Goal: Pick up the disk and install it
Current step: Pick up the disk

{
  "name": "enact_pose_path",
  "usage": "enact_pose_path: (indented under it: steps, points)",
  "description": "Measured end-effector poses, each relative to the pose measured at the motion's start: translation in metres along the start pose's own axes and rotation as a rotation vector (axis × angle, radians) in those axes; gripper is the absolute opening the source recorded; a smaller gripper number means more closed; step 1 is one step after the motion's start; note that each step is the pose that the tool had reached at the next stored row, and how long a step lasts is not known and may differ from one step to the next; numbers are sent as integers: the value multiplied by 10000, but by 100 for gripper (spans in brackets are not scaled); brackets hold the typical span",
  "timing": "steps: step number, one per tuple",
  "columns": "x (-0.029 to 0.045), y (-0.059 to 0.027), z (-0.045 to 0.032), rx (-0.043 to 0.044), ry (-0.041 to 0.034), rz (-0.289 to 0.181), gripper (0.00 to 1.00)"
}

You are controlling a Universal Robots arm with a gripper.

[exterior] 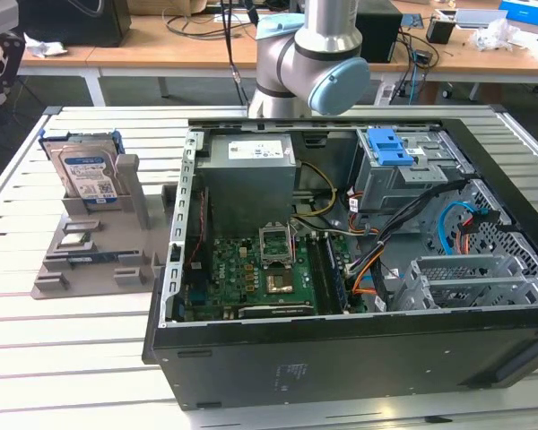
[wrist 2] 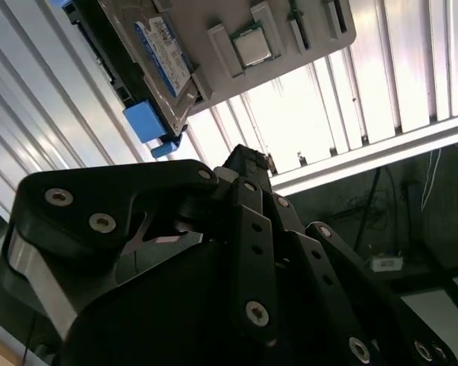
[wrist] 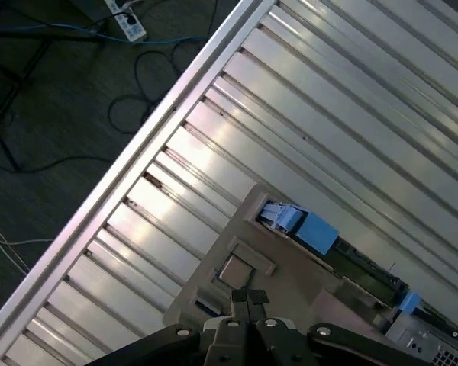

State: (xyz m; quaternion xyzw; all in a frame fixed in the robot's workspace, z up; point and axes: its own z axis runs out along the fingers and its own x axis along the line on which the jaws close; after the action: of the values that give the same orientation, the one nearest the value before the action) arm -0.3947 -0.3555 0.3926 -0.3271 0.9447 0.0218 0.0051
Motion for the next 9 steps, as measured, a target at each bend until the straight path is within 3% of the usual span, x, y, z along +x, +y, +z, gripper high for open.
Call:
enact_pose_path:
  steps: [9]
  points:
    - [0,0,0,-32,51,-1362,11]
